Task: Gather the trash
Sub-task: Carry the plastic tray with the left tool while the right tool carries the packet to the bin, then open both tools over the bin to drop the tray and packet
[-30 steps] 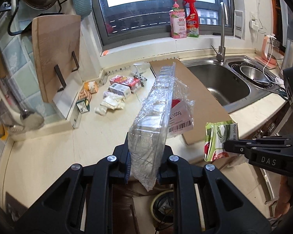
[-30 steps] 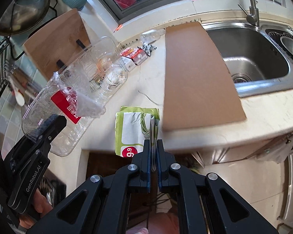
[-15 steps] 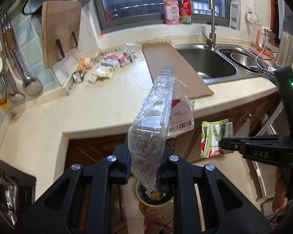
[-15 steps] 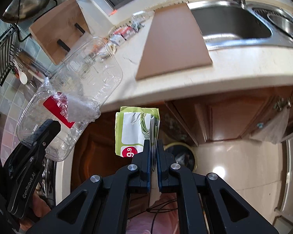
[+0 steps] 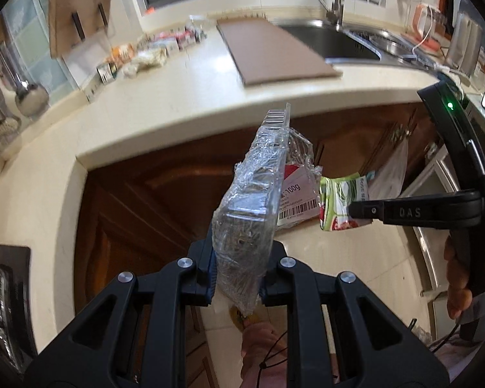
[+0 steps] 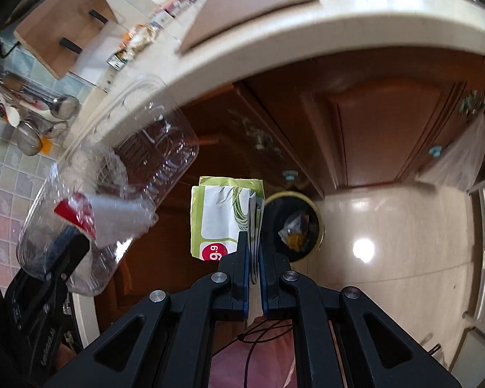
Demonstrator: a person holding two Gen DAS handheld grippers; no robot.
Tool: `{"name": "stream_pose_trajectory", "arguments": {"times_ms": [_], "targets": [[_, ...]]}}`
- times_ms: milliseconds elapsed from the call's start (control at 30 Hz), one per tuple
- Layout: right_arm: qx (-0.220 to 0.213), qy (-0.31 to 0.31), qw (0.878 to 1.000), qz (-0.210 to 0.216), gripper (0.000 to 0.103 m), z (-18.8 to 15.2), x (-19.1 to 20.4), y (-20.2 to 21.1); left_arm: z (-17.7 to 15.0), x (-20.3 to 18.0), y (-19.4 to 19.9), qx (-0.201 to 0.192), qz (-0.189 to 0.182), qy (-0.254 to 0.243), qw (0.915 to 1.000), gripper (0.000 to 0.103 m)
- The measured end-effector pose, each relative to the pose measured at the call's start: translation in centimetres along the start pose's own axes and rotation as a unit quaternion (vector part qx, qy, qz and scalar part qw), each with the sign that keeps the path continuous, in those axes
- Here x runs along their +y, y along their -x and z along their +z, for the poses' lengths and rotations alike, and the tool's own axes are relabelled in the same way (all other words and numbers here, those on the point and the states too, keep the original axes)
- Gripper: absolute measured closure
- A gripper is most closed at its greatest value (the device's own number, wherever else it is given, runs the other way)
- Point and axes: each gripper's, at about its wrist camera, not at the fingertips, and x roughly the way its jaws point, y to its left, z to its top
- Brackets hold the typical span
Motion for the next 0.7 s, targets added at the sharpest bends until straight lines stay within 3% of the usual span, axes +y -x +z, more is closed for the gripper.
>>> {"name": "stream_pose_trajectory", "arguments": {"times_ms": [300,700], "targets": [[0.042,-0.029,0.998,-0.021,0.098,-0.1,-1.5,-8.8,-4.4,0.6,-9.0,0.083,-0.029,0.006,0.9961,0.087],[0.097,-0.075,0.991,-0.051,0.098,-0.8,-6.4,-24.0,-10.2,2.4,-28.6,0.202,-0.036,0.059,0.9771,0.087]]}}
